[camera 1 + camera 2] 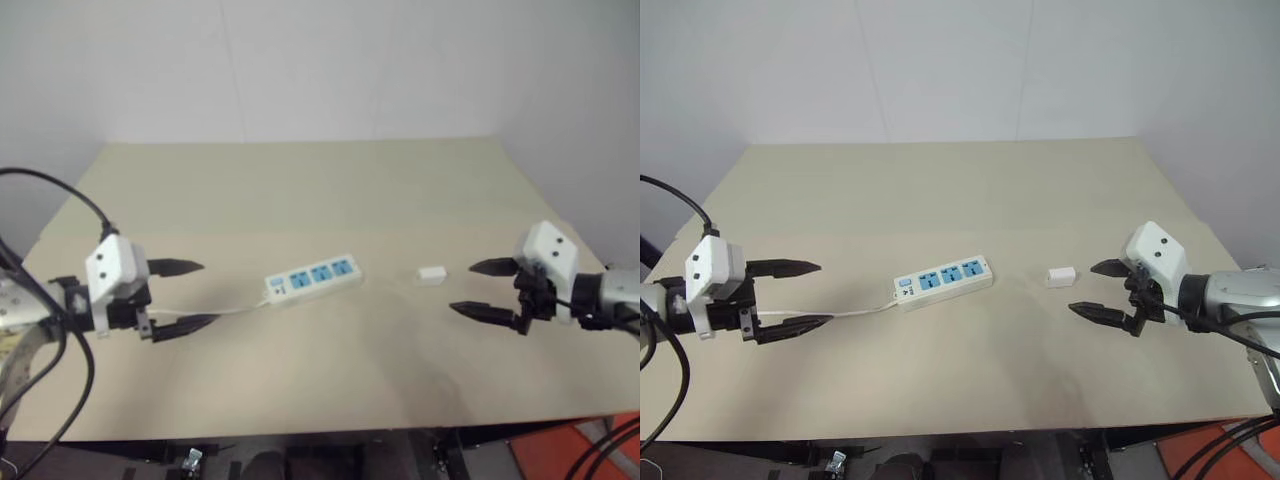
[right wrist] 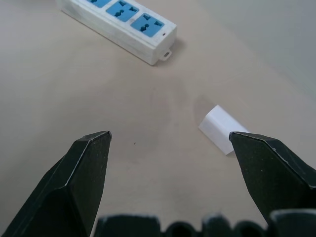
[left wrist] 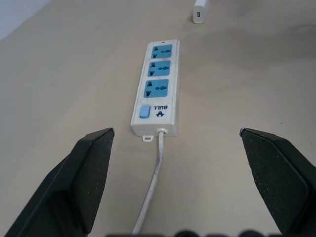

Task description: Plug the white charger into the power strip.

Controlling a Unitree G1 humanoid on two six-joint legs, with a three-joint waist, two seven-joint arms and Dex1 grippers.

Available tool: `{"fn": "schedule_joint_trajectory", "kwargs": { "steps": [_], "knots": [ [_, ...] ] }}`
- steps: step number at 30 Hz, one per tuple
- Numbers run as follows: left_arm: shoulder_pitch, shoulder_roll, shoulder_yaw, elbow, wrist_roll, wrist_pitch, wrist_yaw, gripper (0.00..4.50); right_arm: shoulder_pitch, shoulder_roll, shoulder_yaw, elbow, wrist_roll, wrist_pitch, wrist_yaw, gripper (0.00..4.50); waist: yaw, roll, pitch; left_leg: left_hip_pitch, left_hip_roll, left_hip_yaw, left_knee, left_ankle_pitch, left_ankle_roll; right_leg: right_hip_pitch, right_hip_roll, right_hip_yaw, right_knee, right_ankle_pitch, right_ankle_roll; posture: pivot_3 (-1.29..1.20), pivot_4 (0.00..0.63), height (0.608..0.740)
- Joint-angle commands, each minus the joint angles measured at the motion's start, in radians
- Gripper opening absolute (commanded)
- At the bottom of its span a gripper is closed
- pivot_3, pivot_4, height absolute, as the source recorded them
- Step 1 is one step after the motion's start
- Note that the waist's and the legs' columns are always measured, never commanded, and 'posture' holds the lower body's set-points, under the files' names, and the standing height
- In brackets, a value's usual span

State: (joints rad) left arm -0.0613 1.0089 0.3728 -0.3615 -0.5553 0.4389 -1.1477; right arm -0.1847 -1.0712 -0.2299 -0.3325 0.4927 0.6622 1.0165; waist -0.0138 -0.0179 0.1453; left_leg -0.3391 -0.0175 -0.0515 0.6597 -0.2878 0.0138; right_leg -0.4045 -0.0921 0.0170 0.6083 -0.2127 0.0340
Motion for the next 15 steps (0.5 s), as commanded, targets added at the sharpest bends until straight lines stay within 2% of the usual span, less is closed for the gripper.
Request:
{"fn": "schedule_joint_trajectory", "kwargs": {
  "steps": [1, 10, 15],
  "knots": [
    [-0.017, 0.0, 0.002, -0.007, -0.015, -0.002, 0.003, 4.47, 0.002, -0.005, -0.053, -0.031, 0.009, 0.002, -0.015, 4.5, 0.0, 0.0, 0.0, 0.0, 0.0, 0.0, 0.0, 0.0, 0.0, 0.0, 0.0, 0.0, 0.0, 0.0, 0.0, 0.0, 0.15, 0.74],
    [-0.051, -0.02, -0.04, 0.023, 0.01, -0.022, 0.015, 4.47, 0.009, -0.004, -0.06, -0.045, 0.013, 0.005, -0.03, 4.5, 0.0, 0.0, 0.0, 0.0, 0.0, 0.0, 0.0, 0.0, 0.0, 0.0, 0.0, 0.0, 0.0, 0.0, 0.0, 0.0, 0.15, 0.74],
    [-0.193, -0.116, -0.176, 0.153, 0.057, -0.066, 0.035, 4.47, -0.028, 0.012, -0.036, -0.047, 0.019, 0.012, -0.053, 4.5, 0.005, 0.0, 0.0, 0.001, 0.0, 0.0, 0.0, 0.0, 0.0, 0.001, 0.0, 0.0, 0.0, 0.0, 0.0, 0.0, 0.15, 0.74]
  ]
}}
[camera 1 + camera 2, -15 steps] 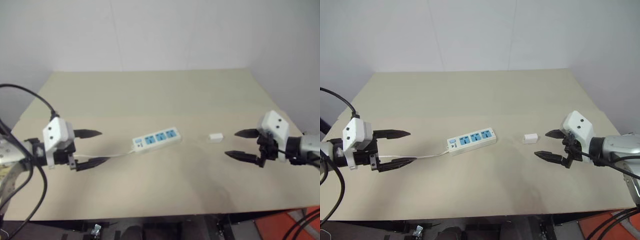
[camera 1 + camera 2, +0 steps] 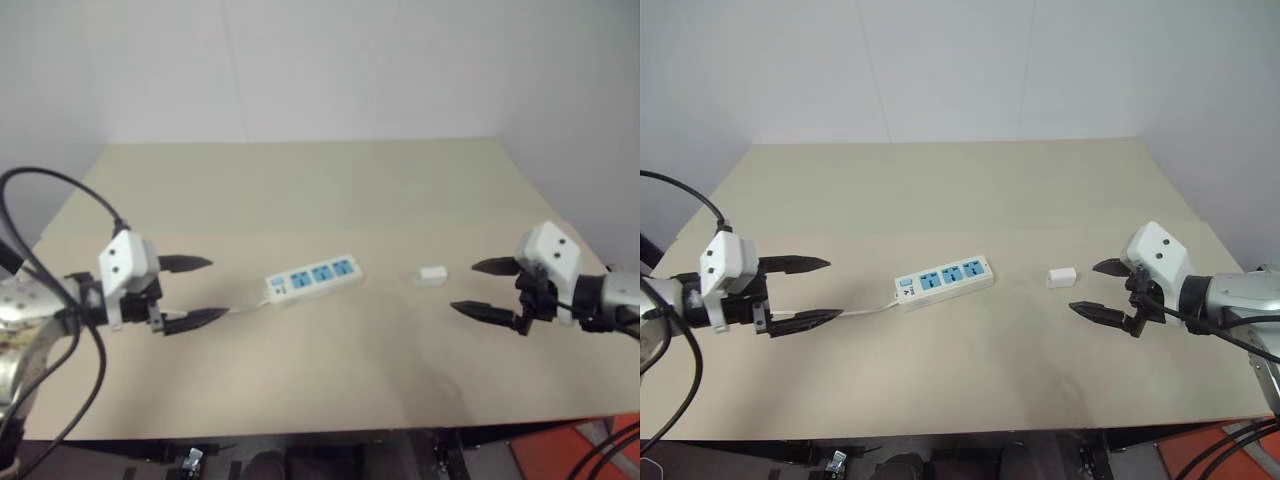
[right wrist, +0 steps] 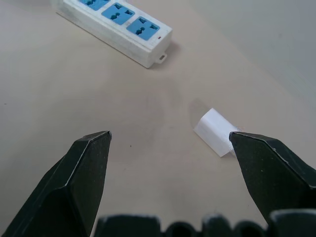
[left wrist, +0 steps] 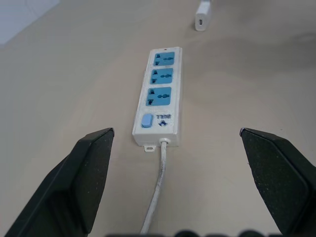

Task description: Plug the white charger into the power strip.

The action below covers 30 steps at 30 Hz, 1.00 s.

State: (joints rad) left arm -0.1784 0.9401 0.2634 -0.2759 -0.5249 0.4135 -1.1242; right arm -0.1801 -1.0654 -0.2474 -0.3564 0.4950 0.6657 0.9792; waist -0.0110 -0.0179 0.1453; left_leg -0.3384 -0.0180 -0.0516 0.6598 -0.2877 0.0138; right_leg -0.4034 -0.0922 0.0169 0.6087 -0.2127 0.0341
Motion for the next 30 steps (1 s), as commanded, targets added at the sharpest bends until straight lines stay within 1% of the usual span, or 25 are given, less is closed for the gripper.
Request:
{"fn": "schedule_joint_trajectory", "kwargs": {
  "steps": [1, 5, 7, 13, 16, 18, 23, 30],
  "knots": [
    [-0.127, -0.091, -0.104, 0.119, 0.035, -0.056, 0.009, 4.47, -0.041, 0.011, -0.012, -0.025, 0.017, 0.008, -0.019, 4.5, 0.004, 0.0, 0.0, 0.0, 0.0, 0.0, 0.0, 0.0, 0.0, 0.0, 0.0, 0.0, 0.0, 0.0, 0.0, 0.0, 0.15, 0.74],
    [-0.284, -0.262, -0.194, 0.333, 0.082, -0.159, 0.003, 4.47, -0.076, 0.032, 0.015, -0.041, 0.017, 0.021, -0.037, 4.5, 0.011, -0.001, 0.0, 0.0, -0.001, 0.0, 0.001, 0.0, 0.0, 0.001, 0.0, -0.001, 0.0, 0.001, 0.0, 0.0, 0.15, 0.74],
    [-0.331, -0.31, -0.231, 0.442, 0.123, -0.23, -0.02, 4.47, -0.089, 0.042, 0.021, -0.051, 0.02, 0.029, -0.047, 4.5, 0.009, -0.001, 0.0, -0.002, -0.001, -0.001, 0.001, 0.0, 0.0, 0.0, 0.0, -0.001, 0.0, 0.001, 0.0, 0.0, 0.15, 0.74],
    [-0.423, -0.395, -0.297, 0.76, 0.212, -0.435, -0.119, 4.47, -0.095, 0.059, 0.015, -0.079, 0.027, 0.052, -0.07, 4.5, -0.001, -0.001, 0.0, -0.005, -0.001, -0.001, 0.001, 0.0, 0.0, -0.003, 0.0, -0.001, 0.001, 0.001, 0.0, 0.0, 0.15, 0.74],
    [-0.461, -0.417, -0.313, 0.886, 0.251, -0.526, -0.16, 4.47, -0.092, 0.064, 0.007, -0.09, 0.03, 0.062, -0.083, 4.5, 0.0, -0.001, 0.0, -0.006, -0.001, -0.001, 0.002, 0.0, 0.0, -0.003, 0.0, -0.002, 0.0, 0.001, 0.0, 0.0, 0.15, 0.74],
    [-0.489, -0.432, -0.328, 0.968, 0.284, -0.591, -0.176, 4.47, -0.095, 0.079, -0.016, -0.1, 0.06, 0.088, -0.1, 4.5, 0.0, -0.001, 0.0, -0.006, -0.001, -0.001, 0.002, 0.0, 0.0, -0.003, 0.0, -0.002, 0.0, 0.001, 0.0, 0.0, 0.15, 0.74],
    [-0.534, -0.489, -0.333, 1.097, 0.321, -0.684, -0.184, 4.47, -0.094, 0.082, -0.035, -0.123, 0.089, 0.115, -0.127, 4.5, 0.002, -0.001, 0.0, -0.006, -0.001, -0.001, 0.002, 0.0, 0.0, -0.002, 0.0, -0.002, 0.001, 0.001, 0.0, 0.0, 0.15, 0.74],
    [-0.569, -0.565, -0.329, 1.243, 0.378, -0.769, -0.129, 4.47, -0.095, 0.084, -0.039, -0.15, 0.116, 0.137, -0.147, 4.5, 0.002, -0.001, 0.0, -0.007, -0.001, -0.002, 0.002, 0.0, 0.0, -0.002, 0.0, -0.003, 0.001, 0.001, 0.001, 0.0, 0.15, 0.74]
  ]
}}
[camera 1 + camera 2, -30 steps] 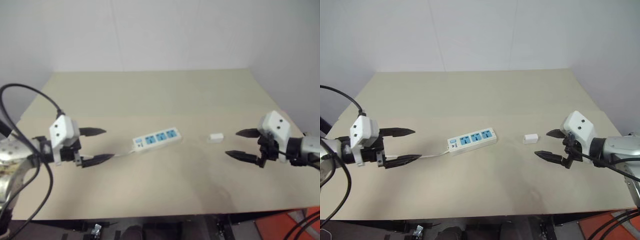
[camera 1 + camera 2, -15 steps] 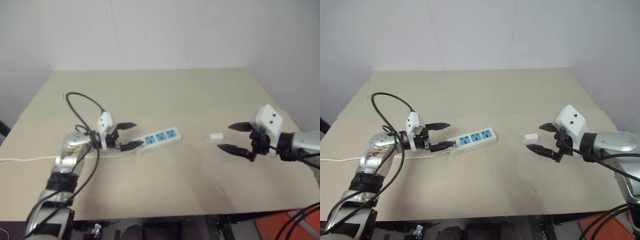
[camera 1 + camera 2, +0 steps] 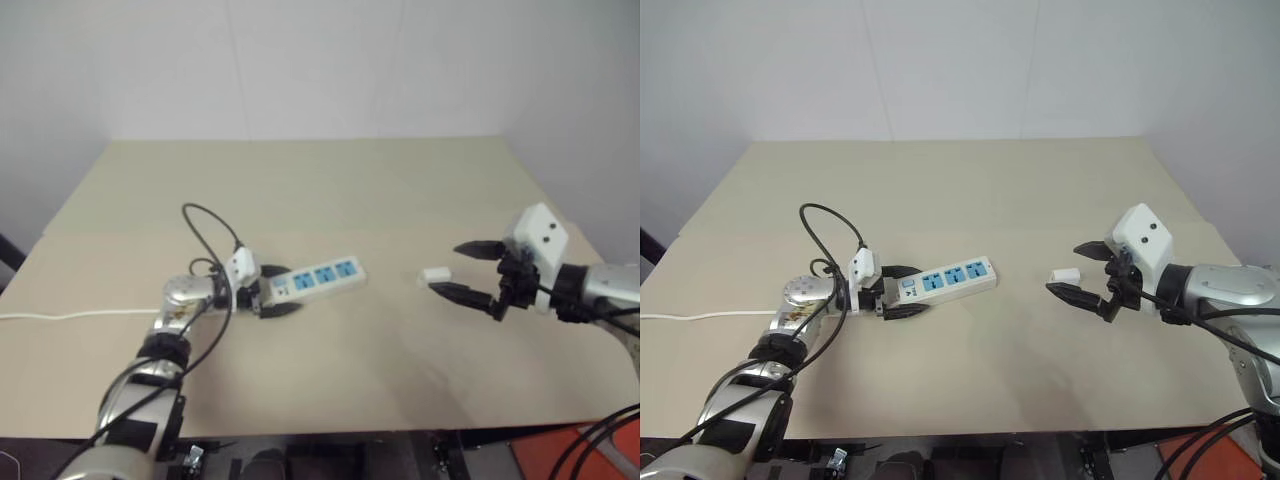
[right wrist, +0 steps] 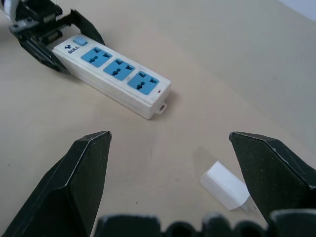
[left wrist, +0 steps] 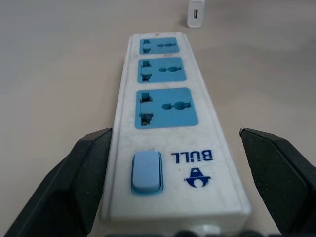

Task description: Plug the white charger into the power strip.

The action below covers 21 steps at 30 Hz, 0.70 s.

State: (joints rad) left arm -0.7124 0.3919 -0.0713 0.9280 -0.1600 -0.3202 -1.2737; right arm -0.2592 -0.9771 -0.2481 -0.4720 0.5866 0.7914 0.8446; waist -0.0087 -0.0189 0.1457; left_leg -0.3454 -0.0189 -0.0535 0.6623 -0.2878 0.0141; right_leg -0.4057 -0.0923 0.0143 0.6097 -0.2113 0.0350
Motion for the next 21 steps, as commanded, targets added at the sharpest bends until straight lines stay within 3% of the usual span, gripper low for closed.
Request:
{"fn": "schedule_joint_trajectory", "kwargs": {
  "steps": [1, 12, 15, 17, 21],
  "knots": [
    [-0.041, -0.022, 0.009, 0.056, 0.019, -0.042, 0.029, 4.47, -0.019, -0.004, -0.038, -0.036, 0.028, 0.015, -0.016, 4.5, 0.001, 0.0, 0.0, 0.0, 0.0, 0.0, 0.0, 0.0, 0.0, 0.0, 0.0, 0.0, 0.0, 0.0, 0.0, 0.0, 0.15, 0.74],
    [-0.041, -0.008, -0.001, 0.148, 0.068, -0.027, 0.01, 4.47, -0.029, -0.006, -0.034, -0.051, 0.055, 0.032, -0.03, 4.5, 0.007, 0.002, -0.002, 0.003, 0.0, 0.0, 0.001, 0.0, 0.0, 0.002, 0.0, 0.0, 0.0, 0.0, 0.0, 0.0, 0.15, 0.74],
    [-0.032, -0.001, -0.013, 0.142, 0.075, -0.013, -0.028, 3.92, -0.05, -0.005, -0.023, -0.042, 0.056, 0.031, -0.032, 4.5, -0.001, 0.003, -0.002, 0.004, 0.0, 0.0, 0.001, 0.0, 0.0, 0.002, 0.0, 0.001, 0.0, 0.0, 0.0, 0.0, 0.15, 0.74],
    [-0.03, -0.004, -0.011, 0.141, 0.068, -0.01, -0.053, 3.31, -0.067, -0.003, -0.011, -0.034, 0.053, 0.028, -0.035, 4.5, -0.005, 0.003, -0.002, 0.004, 0.0, 0.0, 0.001, 0.0, 0.0, 0.002, 0.0, 0.001, 0.0, 0.0, 0.0, 0.0, 0.15, 0.74],
    [-0.031, -0.025, -0.008, 0.117, 0.051, -0.02, -0.097, 3.32, -0.103, 0.002, 0.024, -0.018, 0.044, 0.017, -0.029, 4.5, -0.005, 0.003, -0.003, 0.003, 0.0, 0.0, 0.001, 0.0, 0.0, 0.002, 0.0, 0.001, 0.0, 0.0, 0.0, 0.0, 0.15, 0.74]
  ]
}}
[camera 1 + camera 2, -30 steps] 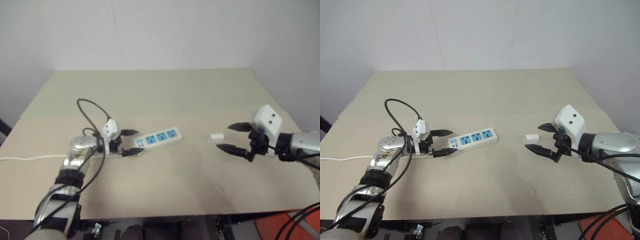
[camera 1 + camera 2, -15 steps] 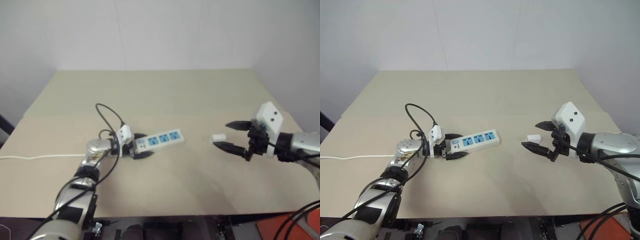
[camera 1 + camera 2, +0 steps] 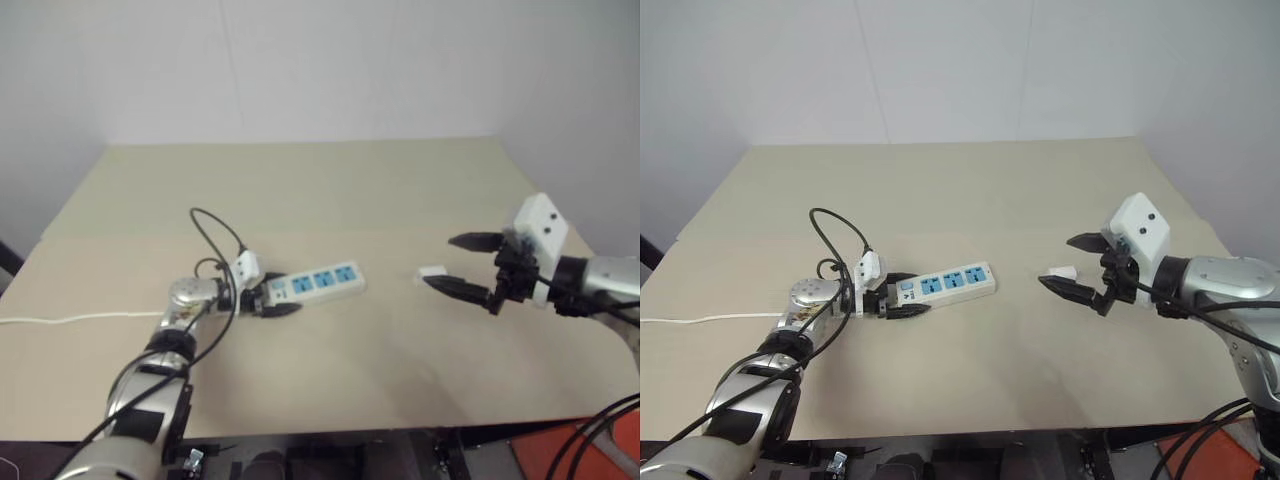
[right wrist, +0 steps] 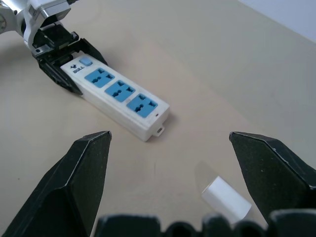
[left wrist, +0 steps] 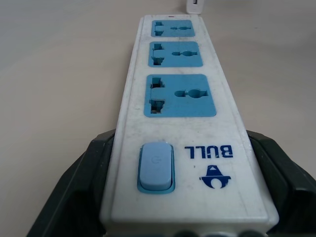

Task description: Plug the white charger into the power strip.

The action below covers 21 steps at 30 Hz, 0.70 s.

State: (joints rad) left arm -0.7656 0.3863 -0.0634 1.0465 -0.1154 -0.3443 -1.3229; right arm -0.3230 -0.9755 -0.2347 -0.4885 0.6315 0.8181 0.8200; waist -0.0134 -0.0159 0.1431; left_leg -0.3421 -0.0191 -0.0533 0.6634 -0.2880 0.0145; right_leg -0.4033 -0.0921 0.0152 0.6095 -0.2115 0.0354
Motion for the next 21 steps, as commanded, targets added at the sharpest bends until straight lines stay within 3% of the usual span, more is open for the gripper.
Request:
{"fn": "schedule_joint_trajectory", "kwargs": {
  "steps": [1, 8, 15, 21],
  "knots": [
    [0.023, -0.025, -0.014, -0.019, -0.001, -0.001, -0.063, 3.32, -0.05, -0.001, 0.023, 0.007, -0.008, -0.017, 0.003, 4.5, 0.001, 0.0, 0.0, 0.0, 0.0, 0.0, 0.0, 0.0, 0.0, 0.0, 0.0, 0.0, 0.0, 0.0, 0.0, 0.0, 0.15, 0.74],
    [0.071, -0.023, -0.025, -0.224, -0.053, 0.061, -0.189, 3.32, -0.166, -0.113, 0.282, 0.217, -0.284, -0.256, 0.169, 4.5, 0.001, 0.0, 0.0, -0.004, 0.0, 0.0, 0.001, 0.0, 0.0, -0.002, 0.0, -0.001, 0.0, 0.0, 0.0, 0.0, 0.15, 0.74],
    [0.182, 0.003, -0.091, -0.414, -0.018, 0.131, -0.177, 3.32, -0.468, -0.051, 0.559, 0.553, -0.526, -0.445, 0.41, 4.5, -0.004, 0.001, 0.0, -0.004, 0.0, 0.0, 0.001, 0.0, 0.0, -0.004, 0.0, -0.001, 0.0, 0.0, 0.0, 0.0, 0.15, 0.74],
    [0.253, 0.022, -0.128, -0.535, -0.004, 0.191, -0.115, 3.32, -0.655, 0.028, 0.719, 0.788, -0.716, -0.604, 0.576, 4.5, 0.0, 0.001, 0.0, -0.004, 0.0, 0.0, 0.001, 0.0, 0.0, -0.004, 0.0, -0.001, 0.001, 0.0, 0.0, 0.0, 0.15, 0.74]
  ]
}}
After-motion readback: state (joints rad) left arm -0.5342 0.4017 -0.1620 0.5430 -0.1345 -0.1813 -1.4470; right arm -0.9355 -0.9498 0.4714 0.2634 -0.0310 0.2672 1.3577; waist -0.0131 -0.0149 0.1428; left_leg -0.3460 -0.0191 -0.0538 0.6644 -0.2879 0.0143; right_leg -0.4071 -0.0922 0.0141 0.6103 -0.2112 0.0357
